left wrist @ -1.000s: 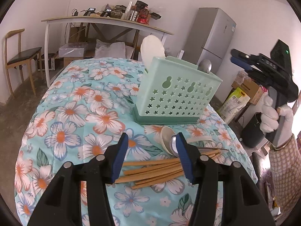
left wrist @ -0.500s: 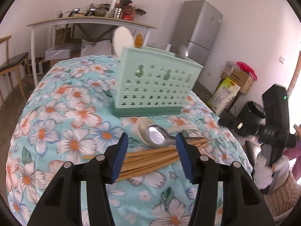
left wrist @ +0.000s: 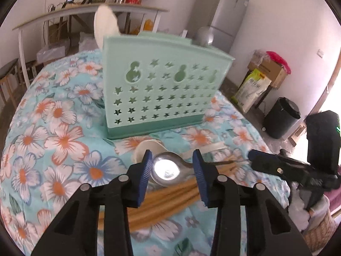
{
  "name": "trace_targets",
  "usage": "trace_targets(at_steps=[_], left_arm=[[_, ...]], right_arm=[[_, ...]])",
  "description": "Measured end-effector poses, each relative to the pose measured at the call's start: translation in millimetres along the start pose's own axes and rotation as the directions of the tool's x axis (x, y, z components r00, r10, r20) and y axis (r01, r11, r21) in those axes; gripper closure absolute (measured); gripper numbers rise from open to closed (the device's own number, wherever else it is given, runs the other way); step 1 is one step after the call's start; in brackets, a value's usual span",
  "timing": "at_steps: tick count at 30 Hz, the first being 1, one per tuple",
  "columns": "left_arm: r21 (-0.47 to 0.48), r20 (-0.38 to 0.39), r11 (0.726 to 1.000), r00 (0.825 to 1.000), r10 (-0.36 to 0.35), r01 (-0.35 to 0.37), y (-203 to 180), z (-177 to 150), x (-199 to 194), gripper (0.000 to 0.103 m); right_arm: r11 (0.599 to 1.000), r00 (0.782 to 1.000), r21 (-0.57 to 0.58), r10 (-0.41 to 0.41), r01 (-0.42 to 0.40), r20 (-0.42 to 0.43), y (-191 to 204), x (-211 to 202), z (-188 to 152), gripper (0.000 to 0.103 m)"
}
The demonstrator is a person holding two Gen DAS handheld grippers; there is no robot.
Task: Organize utensils
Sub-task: 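Reach the left tool to the second metal spoon and close on it, then lift the metal spoon with the left tool and drop it into the holder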
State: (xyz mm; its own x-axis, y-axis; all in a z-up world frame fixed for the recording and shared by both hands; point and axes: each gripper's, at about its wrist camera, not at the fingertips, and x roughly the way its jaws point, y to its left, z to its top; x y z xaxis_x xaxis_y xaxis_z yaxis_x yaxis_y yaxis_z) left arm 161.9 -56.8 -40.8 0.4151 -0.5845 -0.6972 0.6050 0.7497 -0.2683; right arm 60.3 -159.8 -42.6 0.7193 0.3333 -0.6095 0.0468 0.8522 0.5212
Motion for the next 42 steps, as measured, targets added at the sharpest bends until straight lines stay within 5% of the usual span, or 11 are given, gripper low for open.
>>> trace_targets(at_steps=[11,36,42], left_arm=[[-0.055,-0.100,0.998,0.995,-0.016,0.011,23,13,28,0.066],[-0.166,-0.085,0.981,0.990,-0.116,0.101,25,0,17,0.066],[-0.191,-0.039,0.966,0.982,-0.184,0.174,26,-2,9,0.066]], right_arm=[[1.000,1.000,0.007,0.013,-0.013,-0.005,-6,3,1,0.055],[1.000,1.000,-0.026,0.005,-0.006,-0.008,9,2,0,0.055],[1.000,1.000,-0.025,0.004,-0.004,-0.007,11,1,-1,0.055]])
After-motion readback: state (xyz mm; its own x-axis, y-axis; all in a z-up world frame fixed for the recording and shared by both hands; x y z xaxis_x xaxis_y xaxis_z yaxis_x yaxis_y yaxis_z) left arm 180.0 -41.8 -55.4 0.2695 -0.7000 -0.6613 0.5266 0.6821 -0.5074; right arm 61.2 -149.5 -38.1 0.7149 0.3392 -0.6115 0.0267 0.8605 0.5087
